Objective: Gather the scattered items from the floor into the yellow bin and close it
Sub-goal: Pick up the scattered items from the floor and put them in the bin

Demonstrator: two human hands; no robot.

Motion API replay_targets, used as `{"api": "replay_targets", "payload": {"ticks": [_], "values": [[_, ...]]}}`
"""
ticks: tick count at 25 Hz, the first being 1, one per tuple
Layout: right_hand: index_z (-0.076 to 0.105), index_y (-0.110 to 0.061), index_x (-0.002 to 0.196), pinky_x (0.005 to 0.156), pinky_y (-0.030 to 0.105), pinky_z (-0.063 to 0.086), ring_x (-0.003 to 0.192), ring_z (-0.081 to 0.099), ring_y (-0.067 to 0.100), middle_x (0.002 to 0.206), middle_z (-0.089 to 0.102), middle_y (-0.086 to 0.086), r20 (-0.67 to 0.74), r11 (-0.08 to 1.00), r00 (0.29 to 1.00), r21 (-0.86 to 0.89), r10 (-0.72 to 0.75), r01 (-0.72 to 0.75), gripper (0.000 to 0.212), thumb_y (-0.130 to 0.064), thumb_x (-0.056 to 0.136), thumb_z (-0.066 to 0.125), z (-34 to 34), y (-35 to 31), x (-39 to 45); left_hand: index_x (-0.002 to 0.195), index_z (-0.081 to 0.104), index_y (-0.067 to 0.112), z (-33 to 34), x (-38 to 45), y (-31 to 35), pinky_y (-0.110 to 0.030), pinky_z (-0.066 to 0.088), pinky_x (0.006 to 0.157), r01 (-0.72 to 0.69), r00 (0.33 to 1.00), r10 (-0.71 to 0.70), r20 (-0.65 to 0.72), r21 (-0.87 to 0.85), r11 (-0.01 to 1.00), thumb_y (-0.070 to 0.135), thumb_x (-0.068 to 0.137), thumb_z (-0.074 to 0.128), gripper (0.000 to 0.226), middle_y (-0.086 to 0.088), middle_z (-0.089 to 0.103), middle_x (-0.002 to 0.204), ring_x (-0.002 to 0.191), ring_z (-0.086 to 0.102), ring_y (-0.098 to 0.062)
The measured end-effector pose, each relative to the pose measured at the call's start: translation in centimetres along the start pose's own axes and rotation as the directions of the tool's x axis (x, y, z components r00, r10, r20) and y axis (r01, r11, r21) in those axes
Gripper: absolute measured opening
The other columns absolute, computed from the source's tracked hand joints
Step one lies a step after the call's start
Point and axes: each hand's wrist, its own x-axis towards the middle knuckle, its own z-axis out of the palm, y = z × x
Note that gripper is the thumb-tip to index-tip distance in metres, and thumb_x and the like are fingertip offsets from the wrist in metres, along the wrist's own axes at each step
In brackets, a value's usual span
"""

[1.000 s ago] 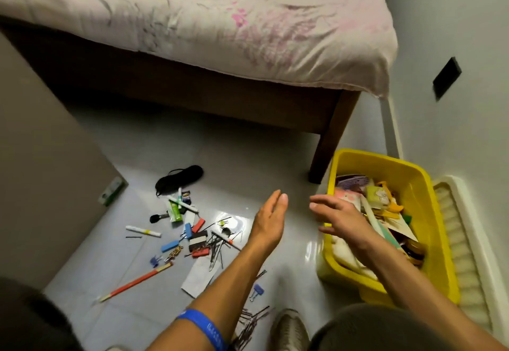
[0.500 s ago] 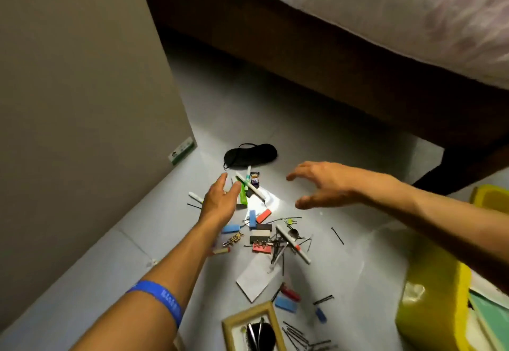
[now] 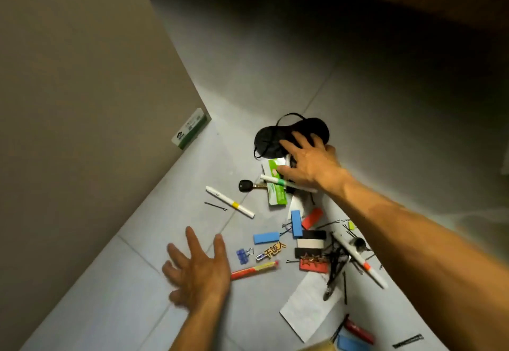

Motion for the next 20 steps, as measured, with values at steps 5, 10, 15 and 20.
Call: {"api": "replay_targets", "payload": {"ticks": [5, 10, 15, 20], "values": [[0.032, -0.039, 0.144, 0.098, 0.054, 0.032, 0.126, 0.038, 0.037, 0.148, 0.035, 0.004, -0.12, 0.991, 0.986, 0.08, 0.117, -0.108, 0.059, -0.065, 0.091, 0.027, 3.9, -1.3, -8.4, 0.15, 0.023, 0.038, 2.8, -3.8, 2.0, -0.051, 0.035, 0.109, -0.157, 0.987, 0.157, -0.017, -0.228, 0.961, 0.065, 0.093, 0.033, 0.064, -0.005, 0.023, 0.15, 0.135, 0.025, -0.031], [0.049, -0.034, 0.132, 0.094, 0.047, 0.037, 0.119, 0.043, 0.031, 0.136, 0.044, 0.005, -0.154, 0.929, 0.934, 0.245, 0.321, -0.279, 0.053, -0.063, 0.092, 0.032, 5.3, 1.2, -15.2, 0.146, 0.033, 0.032, 0.9, -3.6, 3.8, -0.048, 0.042, 0.102, -0.348, 0.937, 0.343, -0.061, -0.211, 0.913, 0.06, 0.093, 0.042, 0.06, -0.005, 0.035, 0.145, 0.129, 0.038, -0.027], [0.027, -0.036, 0.147, 0.099, 0.056, 0.042, 0.133, 0.035, 0.039, 0.155, 0.026, 0.005, -0.077, 0.712, 0.775, 0.462, 0.627, -0.529, 0.071, -0.073, 0.088, 0.037, 7.7, 4.5, -19.0, 0.152, 0.017, 0.043, -2.5, 2.4, 6.8, -0.056, 0.026, 0.109, -0.5, 0.864, 0.501, -0.047, 0.031, 0.865, 0.075, 0.087, 0.035, 0.074, 0.0, 0.009, 0.162, 0.145, 0.015, -0.031], [0.019, -0.039, 0.147, 0.086, 0.044, 0.047, 0.123, 0.035, 0.034, 0.149, 0.022, 0.004, -0.091, 0.655, 0.761, 0.581, 0.643, -0.483, 0.066, -0.071, 0.09, 0.03, 10.1, -2.0, -17.6, 0.146, 0.022, 0.053, 5.6, -4.1, 4.5, -0.05, 0.026, 0.109, -0.565, 0.822, 0.568, -0.033, 0.07, 0.822, 0.073, 0.09, 0.024, 0.06, 0.006, 0.015, 0.159, 0.143, 0.016, -0.024]]}}
